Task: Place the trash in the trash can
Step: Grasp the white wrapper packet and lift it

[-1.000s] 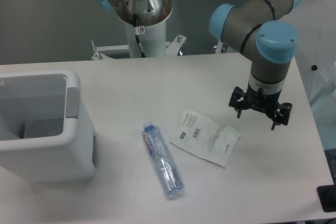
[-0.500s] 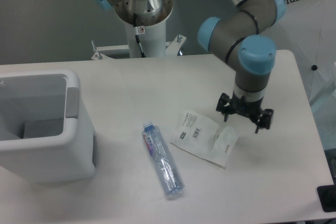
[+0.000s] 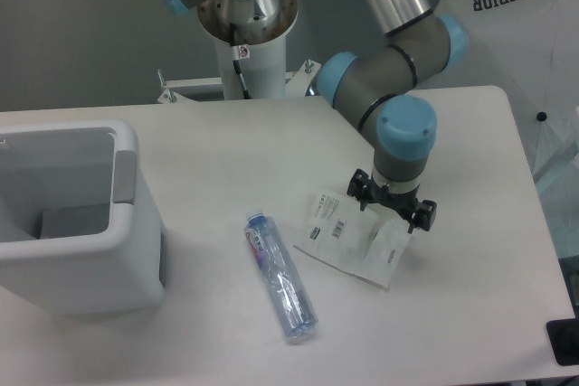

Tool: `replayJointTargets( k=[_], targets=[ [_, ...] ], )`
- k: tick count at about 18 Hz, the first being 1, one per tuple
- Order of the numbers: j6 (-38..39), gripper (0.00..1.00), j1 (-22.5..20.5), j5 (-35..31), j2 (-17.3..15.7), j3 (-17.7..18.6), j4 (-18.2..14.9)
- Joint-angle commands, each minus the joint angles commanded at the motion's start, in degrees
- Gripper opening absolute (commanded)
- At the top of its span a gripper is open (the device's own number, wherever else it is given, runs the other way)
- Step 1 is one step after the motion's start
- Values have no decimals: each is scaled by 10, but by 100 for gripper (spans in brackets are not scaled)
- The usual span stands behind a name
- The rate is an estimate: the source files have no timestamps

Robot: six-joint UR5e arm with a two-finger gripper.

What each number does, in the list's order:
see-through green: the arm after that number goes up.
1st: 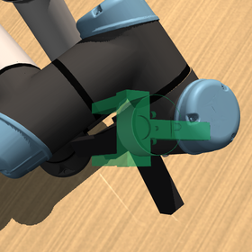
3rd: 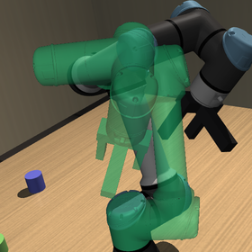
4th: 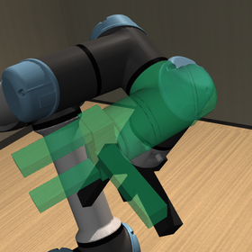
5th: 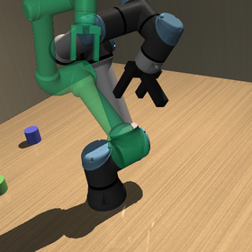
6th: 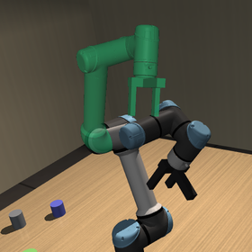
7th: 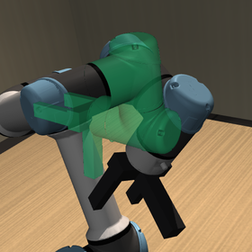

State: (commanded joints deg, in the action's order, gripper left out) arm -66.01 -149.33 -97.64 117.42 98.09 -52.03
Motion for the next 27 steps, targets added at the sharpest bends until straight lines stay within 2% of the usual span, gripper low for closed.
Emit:
replayJointTargets(
  k=[3,4,5,9,10,11,13,16,27],
  targets=[
    [7,99,13,-40,17,-1,16],
    [15,93,18,-55,22,-1,22],
    [22,92,18,-66,26,-2,25],
    [50,91,25,-71,37,-11,30],
    [58,80,26,-71,44,-17,30],
    [72,63,26,-71,47,-23,30],
    [105,41,32,-71,51,-37,30],
    [138,0,39,-71,60,-50,30],
    [135,0,38,-64,55,-71,29]
  ],
)
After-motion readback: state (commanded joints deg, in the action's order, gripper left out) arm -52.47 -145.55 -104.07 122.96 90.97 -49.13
